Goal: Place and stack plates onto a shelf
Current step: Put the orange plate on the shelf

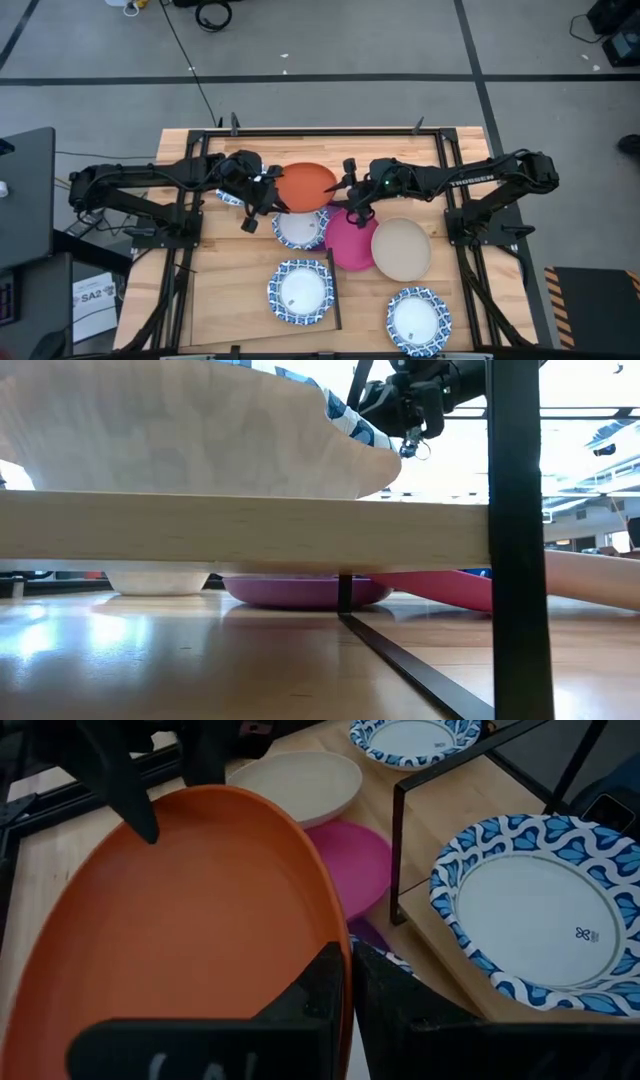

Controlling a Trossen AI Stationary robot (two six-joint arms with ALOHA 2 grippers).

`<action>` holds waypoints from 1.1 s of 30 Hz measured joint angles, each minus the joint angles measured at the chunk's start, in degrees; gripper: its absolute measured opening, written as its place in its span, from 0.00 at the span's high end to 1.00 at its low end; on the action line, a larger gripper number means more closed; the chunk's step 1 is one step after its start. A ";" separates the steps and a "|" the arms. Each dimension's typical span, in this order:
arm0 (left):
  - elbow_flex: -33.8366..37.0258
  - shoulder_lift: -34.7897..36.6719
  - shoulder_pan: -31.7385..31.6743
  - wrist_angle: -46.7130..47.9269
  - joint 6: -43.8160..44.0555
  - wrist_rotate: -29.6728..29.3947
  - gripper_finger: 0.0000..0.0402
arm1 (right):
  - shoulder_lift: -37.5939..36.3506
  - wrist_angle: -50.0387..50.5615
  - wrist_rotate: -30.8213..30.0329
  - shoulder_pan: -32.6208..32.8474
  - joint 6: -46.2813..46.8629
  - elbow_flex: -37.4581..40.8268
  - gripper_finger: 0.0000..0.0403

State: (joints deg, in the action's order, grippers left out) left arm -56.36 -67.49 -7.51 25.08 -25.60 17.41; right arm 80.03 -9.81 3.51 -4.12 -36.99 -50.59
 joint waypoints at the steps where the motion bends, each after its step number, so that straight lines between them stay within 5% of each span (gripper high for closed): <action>1: 0.01 0.00 0.00 -0.01 0.06 0.00 0.93 | 0.00 0.12 -0.56 0.00 -0.02 0.00 0.59; 19: 0.00 0.05 0.02 4.46 4.33 -4.92 0.92 | 0.04 1.21 -14.19 -0.06 -0.24 0.04 0.59; 33: 0.00 4.65 2.55 12.95 12.96 -9.08 0.97 | 0.07 4.94 -14.47 -0.66 -0.26 0.11 0.59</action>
State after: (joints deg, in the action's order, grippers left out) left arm -56.36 -62.84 -4.96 38.03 -12.64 8.33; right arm 80.09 -4.86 -10.96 -4.78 -37.26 -50.48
